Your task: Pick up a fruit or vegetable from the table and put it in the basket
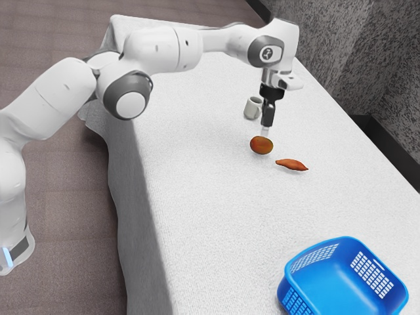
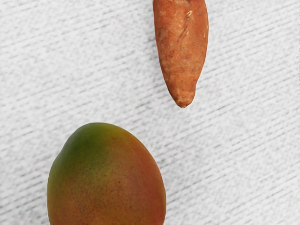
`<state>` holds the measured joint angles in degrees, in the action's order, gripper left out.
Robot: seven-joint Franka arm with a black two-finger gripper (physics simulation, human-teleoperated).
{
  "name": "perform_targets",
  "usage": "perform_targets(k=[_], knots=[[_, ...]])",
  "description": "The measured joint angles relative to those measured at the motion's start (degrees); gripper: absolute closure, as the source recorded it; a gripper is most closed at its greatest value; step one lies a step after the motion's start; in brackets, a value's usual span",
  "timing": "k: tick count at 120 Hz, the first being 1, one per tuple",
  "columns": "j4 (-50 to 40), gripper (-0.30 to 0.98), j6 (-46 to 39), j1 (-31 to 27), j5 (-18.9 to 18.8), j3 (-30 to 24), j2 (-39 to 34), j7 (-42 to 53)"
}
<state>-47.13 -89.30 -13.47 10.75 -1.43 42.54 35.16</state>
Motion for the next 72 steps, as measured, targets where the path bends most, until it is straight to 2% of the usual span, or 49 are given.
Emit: perform_targets(k=[15, 41, 72], knots=[[0.0, 0.00, 0.2, 0.5, -0.1, 0.6, -0.4, 0.1], [-6.8, 0.00, 0.8, 0.9, -0.2, 4.6, -5.9, 0.3], [-4.7, 0.00, 2.0, 2.0, 0.0, 2.7, -3.9, 0.5]])
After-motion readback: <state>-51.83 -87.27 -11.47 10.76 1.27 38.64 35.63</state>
